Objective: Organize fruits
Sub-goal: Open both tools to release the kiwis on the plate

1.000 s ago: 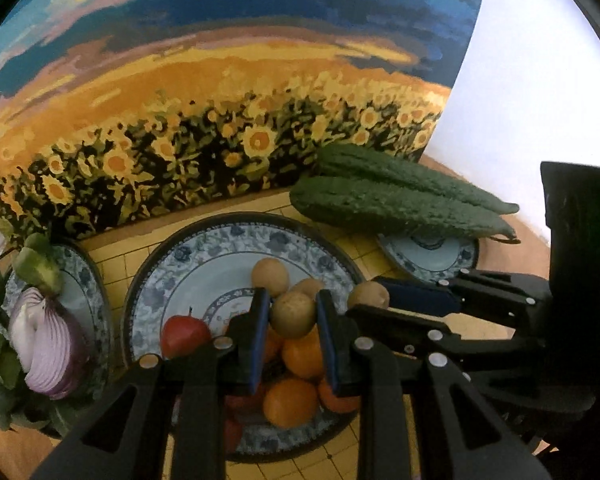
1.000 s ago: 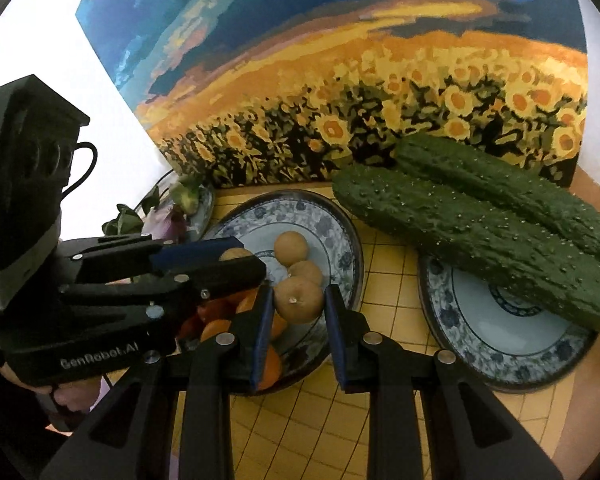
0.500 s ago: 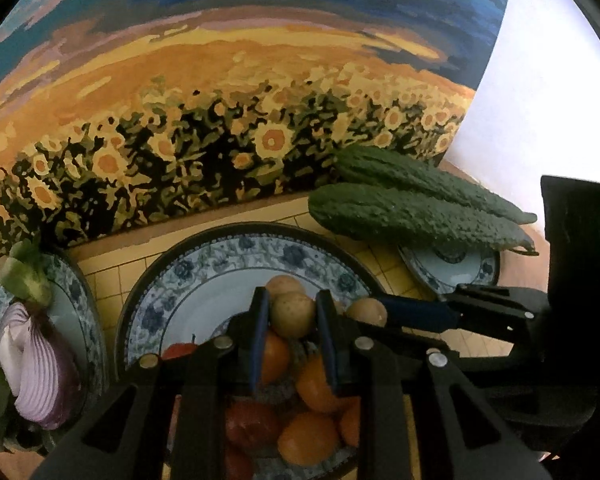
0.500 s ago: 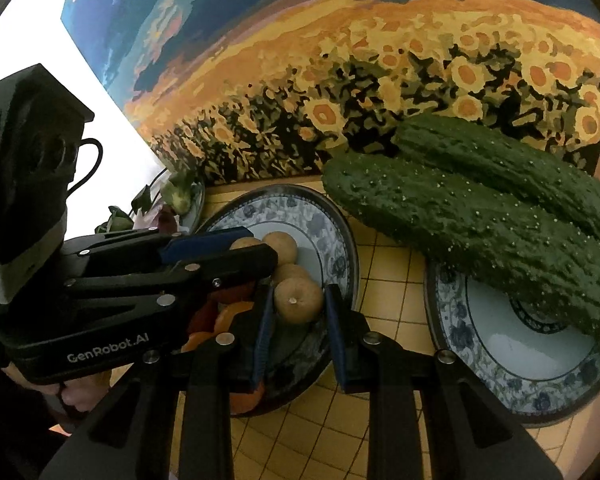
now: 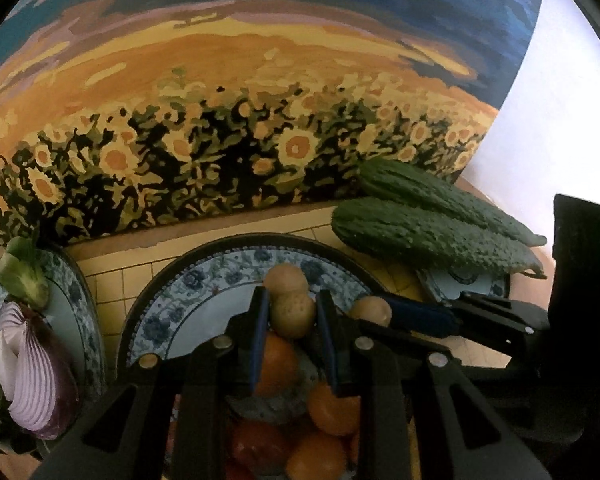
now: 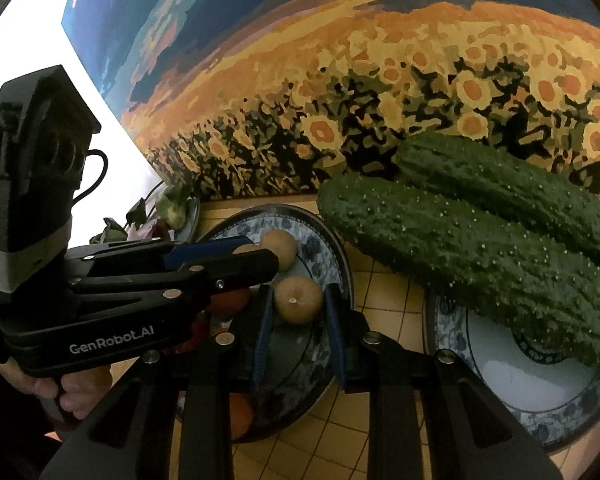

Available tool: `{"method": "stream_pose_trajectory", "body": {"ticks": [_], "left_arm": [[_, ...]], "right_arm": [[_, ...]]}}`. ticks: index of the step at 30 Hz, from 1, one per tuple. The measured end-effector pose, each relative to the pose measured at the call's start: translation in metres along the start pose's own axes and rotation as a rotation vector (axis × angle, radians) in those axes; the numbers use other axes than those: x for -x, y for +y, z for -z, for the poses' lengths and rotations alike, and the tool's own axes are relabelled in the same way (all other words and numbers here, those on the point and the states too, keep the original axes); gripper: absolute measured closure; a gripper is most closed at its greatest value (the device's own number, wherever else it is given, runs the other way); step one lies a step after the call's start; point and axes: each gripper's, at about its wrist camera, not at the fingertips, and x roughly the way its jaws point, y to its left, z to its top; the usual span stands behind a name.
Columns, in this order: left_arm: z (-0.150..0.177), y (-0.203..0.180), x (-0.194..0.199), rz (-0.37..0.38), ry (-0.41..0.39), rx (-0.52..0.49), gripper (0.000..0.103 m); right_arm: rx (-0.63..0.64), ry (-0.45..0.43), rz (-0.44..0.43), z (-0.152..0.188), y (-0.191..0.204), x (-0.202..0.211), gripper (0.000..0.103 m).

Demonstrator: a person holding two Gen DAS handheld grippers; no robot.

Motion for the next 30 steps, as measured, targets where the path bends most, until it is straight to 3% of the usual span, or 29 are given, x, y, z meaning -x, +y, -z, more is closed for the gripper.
{"method": "stream_pose_trajectory", "body": {"ticks": [9,14,18,30], "left_arm": [[0.000,0.004,-0.006,-0.013,-0.013,0.013,0.077],[-0.001,0.004,-0.007,-0.042,-0.010,0.016,0.065],[-0.002,0.015,-0.016,-0.053,0.030,0.073,0.048],[0.001,0.017,-0.025,-0.054,0.017,0.089,0.046]], "right_arm": [[0.054,-0.011,0.031,-0.001,0.006,-0.004,0.076],[0.061,-0.017,0.030,0.000,0.006,-0.004,0.076],[0.064,-0.016,0.024,-0.001,0.007,-0.005,0.076],[0.094,-0.030,0.002,0.003,0.007,-0.002,0.072]]}}
